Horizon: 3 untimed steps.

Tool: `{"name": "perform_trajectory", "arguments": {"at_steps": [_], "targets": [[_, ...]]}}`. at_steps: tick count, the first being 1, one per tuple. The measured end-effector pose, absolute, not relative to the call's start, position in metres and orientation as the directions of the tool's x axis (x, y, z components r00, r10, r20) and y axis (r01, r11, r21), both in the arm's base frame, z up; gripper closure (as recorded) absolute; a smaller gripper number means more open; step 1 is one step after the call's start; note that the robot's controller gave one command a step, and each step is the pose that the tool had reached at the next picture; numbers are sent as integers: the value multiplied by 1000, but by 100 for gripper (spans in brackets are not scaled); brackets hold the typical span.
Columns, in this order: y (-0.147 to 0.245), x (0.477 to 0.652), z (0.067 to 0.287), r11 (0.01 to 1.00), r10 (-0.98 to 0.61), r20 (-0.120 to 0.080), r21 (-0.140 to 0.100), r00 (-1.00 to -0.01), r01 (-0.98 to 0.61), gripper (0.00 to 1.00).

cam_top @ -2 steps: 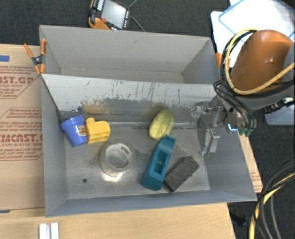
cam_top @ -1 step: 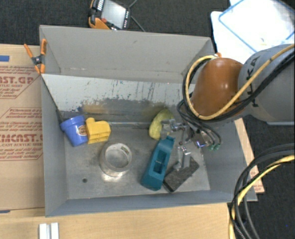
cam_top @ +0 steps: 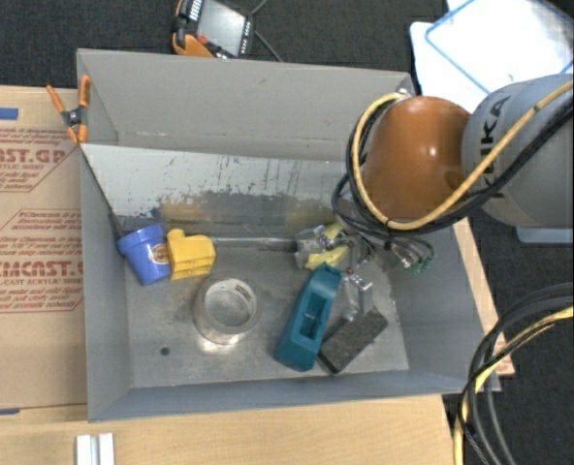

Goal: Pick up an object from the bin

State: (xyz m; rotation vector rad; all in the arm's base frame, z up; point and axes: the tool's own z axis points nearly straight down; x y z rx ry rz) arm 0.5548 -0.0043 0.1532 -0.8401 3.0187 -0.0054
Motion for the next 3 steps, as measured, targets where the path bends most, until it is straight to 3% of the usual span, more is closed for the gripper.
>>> {"name": "perform_trajectory", "arguments": {"at_steps": [1,2,3], "targets": [[12,548,123,791,-612,-1,1,-791,-612,0],[-22,570,69,372,-928,-7,-12,-372,-928,0],[-2,566,70,670,-743,-5,-2,-670,-743,100]]}}
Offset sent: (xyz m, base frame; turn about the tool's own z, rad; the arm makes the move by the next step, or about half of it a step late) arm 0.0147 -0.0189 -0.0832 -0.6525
